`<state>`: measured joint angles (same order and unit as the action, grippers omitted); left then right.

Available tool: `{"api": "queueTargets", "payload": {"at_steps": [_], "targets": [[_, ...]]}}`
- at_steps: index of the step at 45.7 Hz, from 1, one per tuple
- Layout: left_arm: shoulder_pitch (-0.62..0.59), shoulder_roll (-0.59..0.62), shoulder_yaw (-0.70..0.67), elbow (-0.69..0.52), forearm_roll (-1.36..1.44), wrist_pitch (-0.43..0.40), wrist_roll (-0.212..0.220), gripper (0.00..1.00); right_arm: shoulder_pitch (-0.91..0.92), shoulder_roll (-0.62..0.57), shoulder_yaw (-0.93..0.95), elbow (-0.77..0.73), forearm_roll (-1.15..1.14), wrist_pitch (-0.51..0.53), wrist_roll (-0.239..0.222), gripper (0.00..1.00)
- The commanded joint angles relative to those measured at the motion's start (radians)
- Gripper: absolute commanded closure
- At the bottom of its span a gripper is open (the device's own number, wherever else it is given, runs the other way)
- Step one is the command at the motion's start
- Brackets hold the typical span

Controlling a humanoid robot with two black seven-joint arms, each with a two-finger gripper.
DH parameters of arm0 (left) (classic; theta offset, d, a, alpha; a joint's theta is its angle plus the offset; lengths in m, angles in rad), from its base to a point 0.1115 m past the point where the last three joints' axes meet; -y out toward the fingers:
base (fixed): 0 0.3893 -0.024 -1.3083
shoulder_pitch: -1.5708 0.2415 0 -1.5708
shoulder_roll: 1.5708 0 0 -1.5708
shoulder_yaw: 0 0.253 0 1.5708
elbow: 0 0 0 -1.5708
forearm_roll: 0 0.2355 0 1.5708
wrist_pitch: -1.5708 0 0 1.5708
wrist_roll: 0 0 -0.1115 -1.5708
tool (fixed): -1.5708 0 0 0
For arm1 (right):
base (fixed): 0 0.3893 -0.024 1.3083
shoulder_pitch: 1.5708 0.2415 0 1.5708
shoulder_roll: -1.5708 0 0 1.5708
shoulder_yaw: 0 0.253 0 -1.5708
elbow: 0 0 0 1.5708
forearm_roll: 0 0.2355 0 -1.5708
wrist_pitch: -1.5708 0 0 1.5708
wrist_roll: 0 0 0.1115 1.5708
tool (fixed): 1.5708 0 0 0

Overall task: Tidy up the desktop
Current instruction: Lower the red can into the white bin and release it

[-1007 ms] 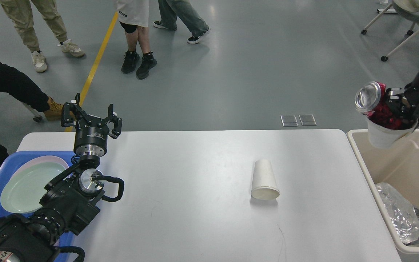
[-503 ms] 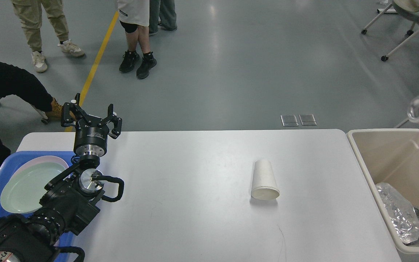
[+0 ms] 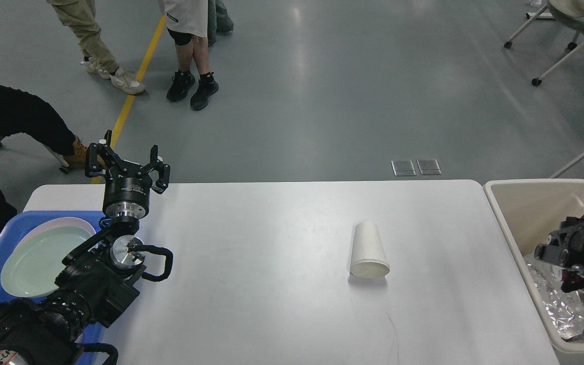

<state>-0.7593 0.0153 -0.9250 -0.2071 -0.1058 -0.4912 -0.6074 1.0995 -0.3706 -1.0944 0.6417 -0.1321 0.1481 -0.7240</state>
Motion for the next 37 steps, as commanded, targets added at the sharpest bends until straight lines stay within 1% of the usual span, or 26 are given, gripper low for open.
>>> {"api": "queueTargets", "payload": {"at_steps": [1,10,19,22,26,32,37], "targets": [[0.000,0.000,0.000,0.000,0.000,-0.001,0.000,0.04,-0.098,0.058,0.037,-0.095,-0.024,-0.007,0.000,1.00],[0.000,0.000,0.000,0.000,0.000,0.000,0.000,0.04,-0.142,0.078,0.060,-0.128,-0.026,-0.012,0.000,1.00],[0.000,0.000,0.000,0.000,0.000,0.000,0.000,0.04,-0.165,0.079,0.062,-0.149,-0.026,-0.041,0.000,1.00],[0.000,0.000,0.000,0.000,0.000,-0.001,0.000,0.04,-0.167,0.072,0.062,-0.151,-0.026,-0.045,0.000,0.92],[0.000,0.000,0.000,0.000,0.000,-0.001,0.000,0.04,-0.167,0.067,0.060,-0.165,-0.026,-0.045,0.000,0.86],[0.000,0.000,0.000,0.000,0.000,-0.001,0.000,0.04,-0.187,0.064,0.062,-0.203,-0.026,-0.045,0.000,0.79],[0.000,0.000,0.000,0.000,0.000,0.000,0.000,0.04,-0.197,0.062,0.062,-0.214,-0.026,-0.045,0.000,0.78]]}}
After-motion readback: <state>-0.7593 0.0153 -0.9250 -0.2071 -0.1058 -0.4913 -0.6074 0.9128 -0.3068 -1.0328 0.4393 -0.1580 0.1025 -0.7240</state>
